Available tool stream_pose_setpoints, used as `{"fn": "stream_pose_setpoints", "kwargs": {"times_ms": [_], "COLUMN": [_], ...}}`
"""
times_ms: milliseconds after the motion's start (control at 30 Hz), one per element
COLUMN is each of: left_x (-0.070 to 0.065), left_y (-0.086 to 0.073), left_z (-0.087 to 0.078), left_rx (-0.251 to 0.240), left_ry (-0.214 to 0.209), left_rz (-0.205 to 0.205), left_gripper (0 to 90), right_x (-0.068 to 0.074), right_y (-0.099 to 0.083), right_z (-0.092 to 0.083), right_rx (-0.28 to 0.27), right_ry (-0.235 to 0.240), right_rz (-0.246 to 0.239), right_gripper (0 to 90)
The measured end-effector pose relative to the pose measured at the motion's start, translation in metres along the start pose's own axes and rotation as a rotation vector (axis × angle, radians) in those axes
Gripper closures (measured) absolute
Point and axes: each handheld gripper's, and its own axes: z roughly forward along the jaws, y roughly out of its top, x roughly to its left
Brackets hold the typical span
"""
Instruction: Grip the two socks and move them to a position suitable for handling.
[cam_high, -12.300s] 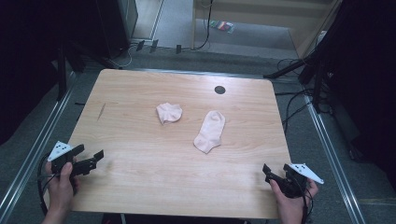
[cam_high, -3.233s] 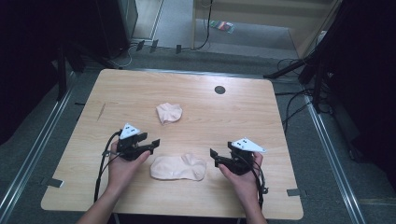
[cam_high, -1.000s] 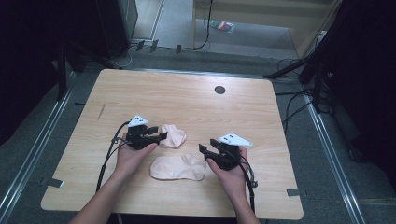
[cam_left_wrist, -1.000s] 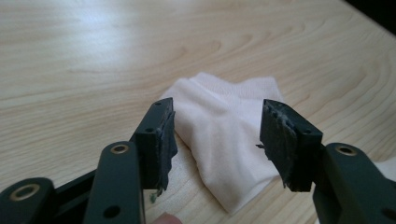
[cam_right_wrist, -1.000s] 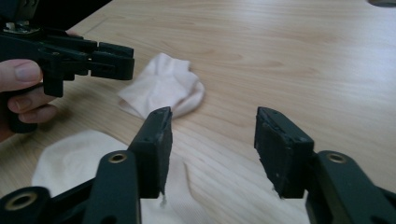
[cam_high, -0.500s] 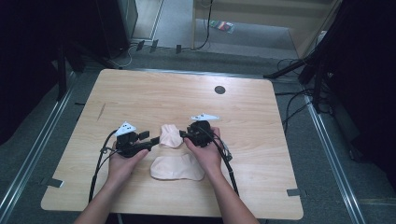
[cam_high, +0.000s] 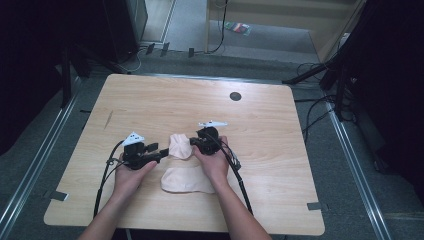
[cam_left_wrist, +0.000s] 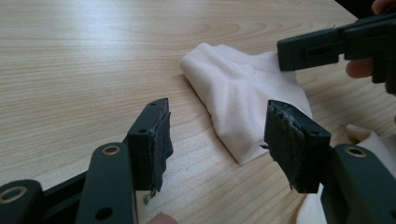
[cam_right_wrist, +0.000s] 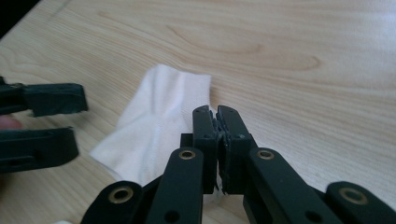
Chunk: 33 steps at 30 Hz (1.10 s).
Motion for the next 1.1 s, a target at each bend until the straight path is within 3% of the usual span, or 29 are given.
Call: {"fn": "stream_pose_setpoints", "kwargs": {"times_ms": [200,333,533,700,767,833,867,967,1100], "left_x": [-0.001,-0.005,-0.014,-0.016,-0.016,-0.015,-0.014,-0.015,-0.019], "left_y": [0.000,0.001,0.006,0.010,0.012,0.014,0.015,0.020,0.022], "left_z": [0.002,0.003,0.013,0.023,0.024,0.022,0.020,0.011,-0.007], "left_rx": [0.006,0.023,0.090,0.125,0.104,0.063,0.043,-0.015,-0.079], "left_ry": [-0.006,-0.010,-0.028,-0.005,0.017,0.000,-0.004,0.070,0.283], "left_rz": [0.007,0.033,0.052,0.068,0.077,0.065,0.078,0.175,0.291], "left_gripper": [38.7,34.0,26.7,26.3,29.9,41.4,49.9,87.4,90.0], "right_x": [0.016,0.028,0.044,0.054,0.057,0.060,0.060,0.059,0.044], "right_y": [0.012,0.022,0.033,0.041,0.045,0.048,0.050,0.053,0.050], "right_z": [-0.017,-0.027,-0.038,-0.049,-0.056,-0.063,-0.066,-0.074,-0.076], "right_rx": [-0.048,-0.082,-0.108,-0.138,-0.157,-0.178,-0.187,-0.212,-0.224], "right_ry": [0.014,0.040,0.076,0.115,0.158,0.209,0.240,0.256,0.169], "right_rz": [-0.095,-0.119,-0.158,-0.179,-0.186,-0.176,-0.169,-0.177,-0.182], "right_gripper": [89.6,89.6,89.7,89.8,89.8,89.8,89.8,89.9,90.0]}}
